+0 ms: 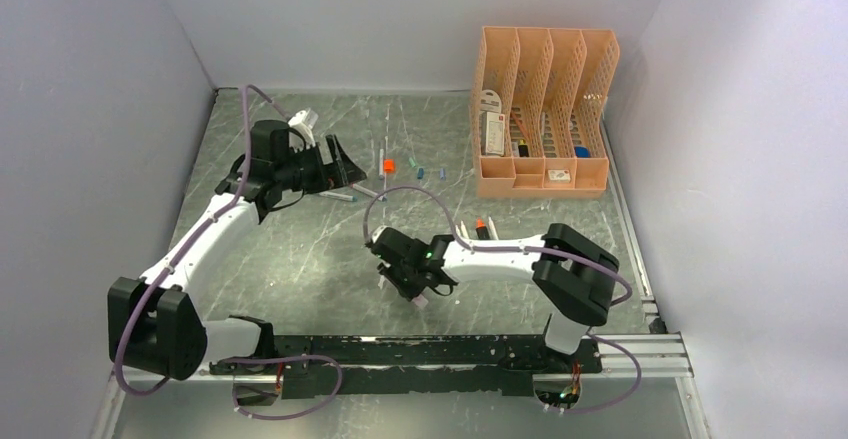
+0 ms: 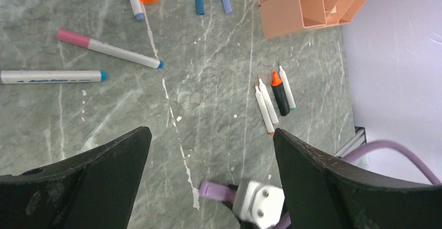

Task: Open the pen caps

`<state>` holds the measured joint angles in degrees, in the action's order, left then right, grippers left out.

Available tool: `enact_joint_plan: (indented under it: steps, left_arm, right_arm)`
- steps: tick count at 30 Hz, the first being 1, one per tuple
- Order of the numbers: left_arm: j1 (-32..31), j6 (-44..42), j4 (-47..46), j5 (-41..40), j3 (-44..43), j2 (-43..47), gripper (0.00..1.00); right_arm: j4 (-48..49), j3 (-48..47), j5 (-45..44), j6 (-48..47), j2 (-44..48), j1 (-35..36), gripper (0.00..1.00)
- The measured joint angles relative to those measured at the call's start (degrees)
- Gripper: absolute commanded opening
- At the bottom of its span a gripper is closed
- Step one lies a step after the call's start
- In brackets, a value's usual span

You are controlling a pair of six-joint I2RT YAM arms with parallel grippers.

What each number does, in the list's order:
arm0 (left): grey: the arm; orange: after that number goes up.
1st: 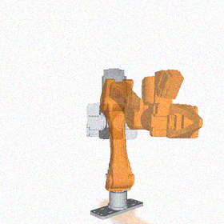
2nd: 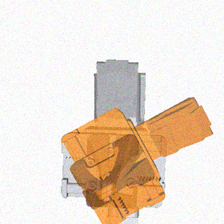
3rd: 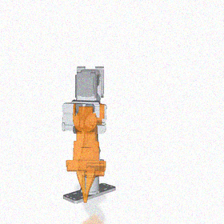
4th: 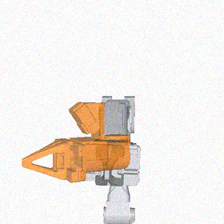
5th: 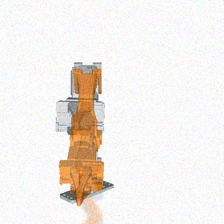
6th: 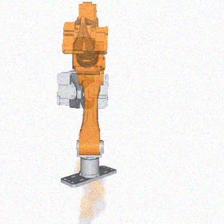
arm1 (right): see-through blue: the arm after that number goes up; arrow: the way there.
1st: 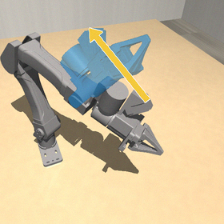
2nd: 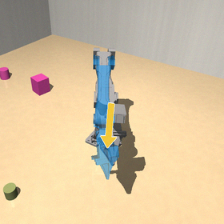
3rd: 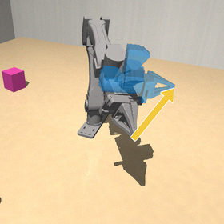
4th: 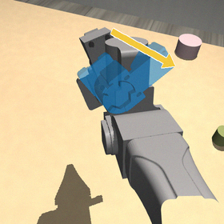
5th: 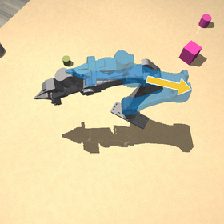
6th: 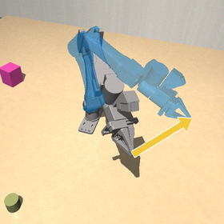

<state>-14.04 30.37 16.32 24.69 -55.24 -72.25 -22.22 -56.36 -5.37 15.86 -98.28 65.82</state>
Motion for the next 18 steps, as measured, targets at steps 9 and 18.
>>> enact_joint_plan:
  steps: [9,18]
  left_arm:
    - [0.09,4.66,-8.13,8.37,4.76,-2.12,0.97]
    - [-2.95,19.04,-27.74,16.15,13.84,-4.07,0.97]
  right_arm:
    - [-2.73,3.45,2.21,3.17,12.66,-13.51,0.00]
    - [0.81,3.56,10.67,6.73,22.73,-24.11,0.01]
